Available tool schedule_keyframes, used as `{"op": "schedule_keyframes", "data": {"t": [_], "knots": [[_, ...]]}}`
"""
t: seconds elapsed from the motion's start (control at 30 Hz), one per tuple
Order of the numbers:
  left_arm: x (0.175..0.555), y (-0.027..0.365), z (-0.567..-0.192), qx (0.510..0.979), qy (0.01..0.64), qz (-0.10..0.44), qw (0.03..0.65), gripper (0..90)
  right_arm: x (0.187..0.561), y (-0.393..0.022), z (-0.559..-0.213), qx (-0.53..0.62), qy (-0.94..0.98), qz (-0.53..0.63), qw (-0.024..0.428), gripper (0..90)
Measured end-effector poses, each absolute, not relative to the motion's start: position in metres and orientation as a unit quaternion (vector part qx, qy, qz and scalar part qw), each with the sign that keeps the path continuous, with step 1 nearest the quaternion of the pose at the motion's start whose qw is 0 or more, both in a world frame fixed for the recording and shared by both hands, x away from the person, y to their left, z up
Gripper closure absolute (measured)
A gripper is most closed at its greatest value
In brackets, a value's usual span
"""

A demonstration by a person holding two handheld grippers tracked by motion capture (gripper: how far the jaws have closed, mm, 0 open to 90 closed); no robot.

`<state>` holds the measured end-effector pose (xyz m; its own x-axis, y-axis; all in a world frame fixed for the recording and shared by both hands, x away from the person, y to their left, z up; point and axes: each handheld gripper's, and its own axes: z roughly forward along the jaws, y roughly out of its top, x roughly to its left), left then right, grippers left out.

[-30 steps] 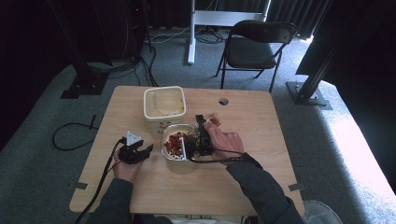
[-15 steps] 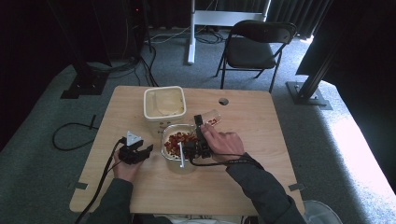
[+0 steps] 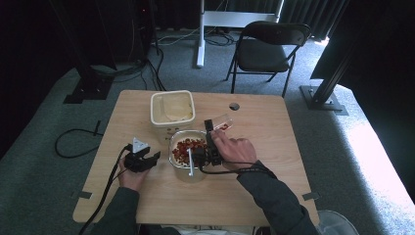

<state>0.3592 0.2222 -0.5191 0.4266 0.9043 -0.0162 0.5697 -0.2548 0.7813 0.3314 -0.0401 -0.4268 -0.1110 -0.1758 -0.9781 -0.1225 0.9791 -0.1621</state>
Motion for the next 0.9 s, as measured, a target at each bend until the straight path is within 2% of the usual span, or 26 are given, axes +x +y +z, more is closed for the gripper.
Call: {"op": "schedule_keyframes", "data": {"t": [0.13,0.2,0.3,0.4,0.6,0.67,0.83,0.9], "knots": [[0.3598,0.2208,-0.5197,0.762,0.484,0.227,0.366,49.4,0.3234,-0.0358,-0.4281,-0.130,0.745,-0.009,0.654,35.0],[0.3586,0.2207,-0.5189,0.761,0.485,0.228,0.366,49.4,0.3314,-0.0388,-0.4250,-0.099,0.746,-0.012,0.658,34.9],[0.3598,0.2211,-0.5198,0.762,0.485,0.228,0.365,49.4,0.3266,-0.0378,-0.4299,-0.128,0.745,-0.013,0.655,35.0],[0.3595,0.2209,-0.5198,0.761,0.485,0.228,0.366,49.4,0.3295,-0.0392,-0.4242,-0.094,0.747,-0.001,0.658,35.0],[0.3601,0.2200,-0.5201,0.763,0.484,0.228,0.363,49.4,0.3269,-0.0363,-0.4282,-0.123,0.741,-0.015,0.660,35.2],[0.3597,0.2205,-0.5202,0.762,0.484,0.227,0.365,49.4,0.3297,-0.0356,-0.4236,-0.094,0.747,0.001,0.658,35.5],[0.3597,0.2201,-0.5197,0.763,0.484,0.229,0.363,49.4,0.3249,-0.0337,-0.4285,-0.126,0.742,-0.011,0.658,36.2],[0.3591,0.2202,-0.5198,0.761,0.484,0.228,0.366,49.4,0.3289,-0.0343,-0.4211,-0.090,0.740,0.001,0.666,36.3]]}}
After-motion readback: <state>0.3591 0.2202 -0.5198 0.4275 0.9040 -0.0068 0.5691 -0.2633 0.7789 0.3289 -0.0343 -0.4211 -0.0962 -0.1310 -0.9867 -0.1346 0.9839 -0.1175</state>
